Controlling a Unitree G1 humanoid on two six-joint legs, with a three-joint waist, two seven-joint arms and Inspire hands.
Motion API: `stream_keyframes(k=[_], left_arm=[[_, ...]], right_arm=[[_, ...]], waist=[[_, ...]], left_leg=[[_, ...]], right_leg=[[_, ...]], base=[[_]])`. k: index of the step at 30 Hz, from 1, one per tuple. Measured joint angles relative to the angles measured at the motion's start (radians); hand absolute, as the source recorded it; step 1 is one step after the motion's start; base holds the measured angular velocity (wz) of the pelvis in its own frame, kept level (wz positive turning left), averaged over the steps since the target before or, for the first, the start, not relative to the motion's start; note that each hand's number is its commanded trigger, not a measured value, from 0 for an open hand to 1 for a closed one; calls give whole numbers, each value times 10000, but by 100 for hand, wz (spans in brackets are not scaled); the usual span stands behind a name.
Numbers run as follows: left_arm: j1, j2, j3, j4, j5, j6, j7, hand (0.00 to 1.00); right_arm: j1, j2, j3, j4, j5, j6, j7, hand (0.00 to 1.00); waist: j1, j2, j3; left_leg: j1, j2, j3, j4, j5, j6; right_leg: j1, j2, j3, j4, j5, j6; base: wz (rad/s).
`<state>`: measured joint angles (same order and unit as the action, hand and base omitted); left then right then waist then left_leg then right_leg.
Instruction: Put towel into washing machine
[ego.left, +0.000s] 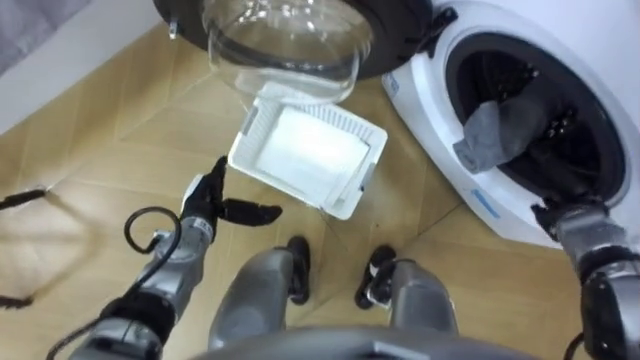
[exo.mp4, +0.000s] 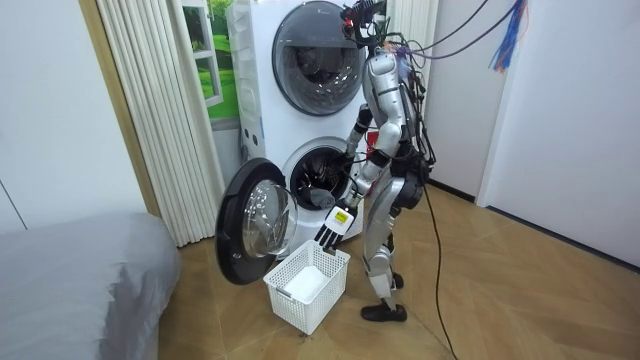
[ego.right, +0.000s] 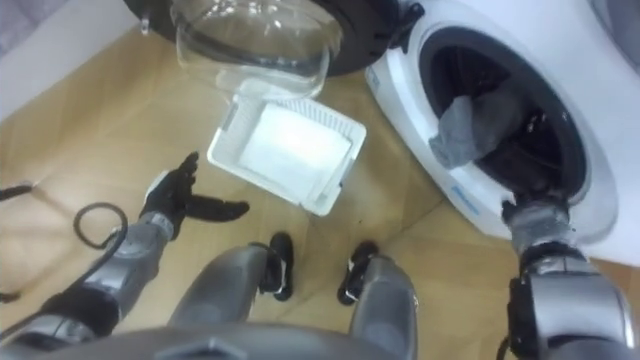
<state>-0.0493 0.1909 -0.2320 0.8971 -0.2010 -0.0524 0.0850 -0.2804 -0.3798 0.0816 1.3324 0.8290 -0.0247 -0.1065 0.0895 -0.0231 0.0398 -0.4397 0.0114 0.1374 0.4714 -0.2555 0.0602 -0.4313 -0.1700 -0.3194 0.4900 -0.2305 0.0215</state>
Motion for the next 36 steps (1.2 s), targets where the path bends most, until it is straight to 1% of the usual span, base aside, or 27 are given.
stream_keyframes(k=[1, 2, 3, 4, 5, 6, 7, 8, 9, 10, 11, 12, 13, 14, 16, 18, 19, 20, 23, 25, 26, 28, 30, 31, 33, 36], left_arm=[[62, 48, 12, 150, 2, -12, 2, 0], [227, 178, 23, 324, 0, -17, 6, 0], [464, 324, 56, 335, 1, -30, 2, 0], [568, 349, 149, 361, 1, -49, -5, 0], [723, 345, 437, 469, 42, -128, 0, 0], [927, 351, 754, 546, 253, -173, 5, 0], [1030, 356, 902, 577, 375, -194, 25, 0], [1251, 360, 1123, 651, 463, -209, 78, 0], [1423, 362, 1183, 737, 565, -224, 154, 0], [1494, 365, 1182, 779, 581, -234, 160, 0], [1657, 359, 1184, 895, 596, -273, 166, 0], [1776, 338, 1197, 1082, 624, -308, 169, 0], [1791, 321, 1216, 1127, 668, -311, 171, 0], [1977, 261, 1316, 1164, 743, -334, 172, 0], [2161, 197, 1377, 1270, 750, -364, 189, 0], [2479, 191, 1531, 1280, 788, -397, 206, 0], [2549, 191, 1577, 1291, 789, -408, 210, 0], [2623, 188, 1662, 1368, 806, -420, 213, 0], [2638, 120, 1950, 1531, 868, -419, 236, 0], [2671, 63, 2119, 1533, 896, -412, 270, 0], [2706, -2, 2331, 1533, 1077, -401, 326, 0], [2752, -35, 2516, 1548, 1190, -371, 364, 0], [2779, -52, 2611, 1692, 1188, -228, 376, 0], [2765, -61, 2611, 1769, 1201, -184, 377, 0], [2745, -155, 2697, 1918, 1473, -13, 381, 0], [2734, -278, 2710, 1940, 1841, 205, 382, 0]], right_arm=[[112, 19, 117, 12, -407, -2, 41, 0], [420, 80, 183, 26, -1038, -3, 101, 0], [720, 139, 304, 1, -1481, -11, 191, 0], [881, 151, 356, -37, -1705, -14, 255, 0], [1206, 171, 357, -169, -2082, -28, 385, 0], [1492, 252, 357, -304, -2388, -53, 450, 0], [1620, 318, 357, -404, -2533, -56, 465, 0], [1872, 458, 361, -504, -2801, -75, 590, 0], [2104, 606, 409, -494, -3010, -93, 731, 0], [2234, 671, 488, -538, -3172, -94, 786, 0], [2435, 848, 546, -560, -3590, -101, 936, 0], [2562, 1041, 537, -493, -3950, -100, 1093, 0], [2643, 1127, 537, -487, -4132, -96, 1177, 0], [2844, 1264, 538, -497, -4450, -95, 1322, 0], [3033, 1373, 537, -594, -4638, -108, 1390, 0], [3304, 1486, 540, -706, -4844, -204, 1395, 0], [3391, 1503, 540, -747, -4846, -222, 1406, 0], [3526, 1519, 538, -816, -4854, -299, 1415, 0], [3799, 1518, 485, -820, -4961, -339, 1440, 0], [3813, 1522, 388, -816, -5147, -342, 1495, 0], [3848, 1540, 222, -815, -5267, -333, 1530, 0], [3902, 1583, 114, -808, -5294, -286, 1532, 0], [3896, 1655, 115, -793, -5272, -255, 1536, 0], [3896, 1675, 115, -793, -5247, -250, 1539, 0], [3904, 1769, 66, -784, -5210, -165, 1554, 0], [3838, 1834, 38, -542, -5238, -148, 1647, 0]], waist=[[-14, 35, -30], [-18, 75, -58], [-24, 85, -76], [-39, 88, -81], [-32, 83, -85], [-24, 54, -119], [-25, 35, -137], [-61, 8, -192], [-81, 11, -208], [-87, 19, -222], [-118, 11, -297], [-161, 2, -348], [-181, 2, -351], [-270, 7, -377], [-285, 20, -411], [-279, 1, -408], [-284, 0, -411], [-302, 16, -393], [-344, 42, -365], [-339, 77, -343], [-340, 95, -331], [-329, 109, -331], [-336, 122, -312], [-344, 122, -319], [-422, 114, -307], [-485, 64, -292]], left_leg=[[112, 19, -36, -100, 14, -19], [356, 76, -47, -271, 22, -33], [535, 126, -48, -359, 26, -45], [640, 134, -51, -420, 31, -54], [844, 124, -49, -575, 48, -82], [1092, 115, -19, -758, 66, -107], [1221, 114, -5, -840, 80, -127], [1468, 107, 3, -991, 94, -149], [1770, 125, 3, -1134, 104, -167], [1932, 137, 2, -1219, 110, -180], [2251, 134, -16, -1453, 133, -218], [2555, 132, -15, -1694, 145, -238], [2715, 133, -12, -1763, 149, -246], [2979, 127, -3, -1927, 163, -269], [3351, 97, 48, -2203, 191, -305], [3788, 103, 230, -2410, 225, -355], [3891, 103, 258, -2471, 229, -363], [4118, 104, 267, -2542, 233, -373], [4489, 113, 275, -2746, 251, -408], [4651, 116, 284, -2826, 249, -413], [4756, 112, 303, -2854, 242, -425], [4889, 130, 367, -2935, 236, -437], [5064, 142, 438, -3057, 242, -461], [5095, 141, 435, -3066, 242, -463], [5206, 142, 431, -3110, 231, -481], [5222, 149, 441, -3117, 227, -487]], right_leg=[[170, 51, -63, -184, 61, 2], [495, 161, -126, -496, 143, 14], [756, 247, -182, -746, 222, 11], [860, 284, -180, -835, 250, 17], [1047, 327, -140, -975, 269, 33], [1229, 345, -116, -1081, 283, 42], [1333, 358, -101, -1144, 296, 43], [1536, 380, -101, -1241, 300, 47], [1874, 459, -96, -1466, 335, 60], [2054, 505, -100, -1585, 369, 70], [2396, 566, -130, -1836, 412, 76], [2688, 605, -136, -1996, 423, 89], [2841, 624, -132, -2057, 432, 101], [3084, 661, -122, -2200, 442, 115], [3341, 686, -44, -2301, 444, 122], [3609, 758, 156, -2411, 444, 122], [3712, 786, 173, -2478, 445, 122], [3935, 822, 182, -2582, 446, 122], [4233, 874, 219, -2714, 443, 126], [4382, 908, 343, -2795, 443, 127], [4501, 930, 422, -2888, 443, 127], [4564, 961, 467, -2887, 443, 127], [4699, 999, 523, -2922, 442, 128], [4739, 1006, 542, -2944, 442, 129], [4886, 1031, 563, -3054, 442, 129], [4909, 1044, 583, -3070, 442, 129]], base=[[0], [0], [0], [-3], [-4], [-7], [-10], [-6], [-3], [0], [0], [0], [0], [-7], [-13], [-22], [-17], [-9], [-5], [-5], [-7], [-11], [-11], [0], [0], [0]])
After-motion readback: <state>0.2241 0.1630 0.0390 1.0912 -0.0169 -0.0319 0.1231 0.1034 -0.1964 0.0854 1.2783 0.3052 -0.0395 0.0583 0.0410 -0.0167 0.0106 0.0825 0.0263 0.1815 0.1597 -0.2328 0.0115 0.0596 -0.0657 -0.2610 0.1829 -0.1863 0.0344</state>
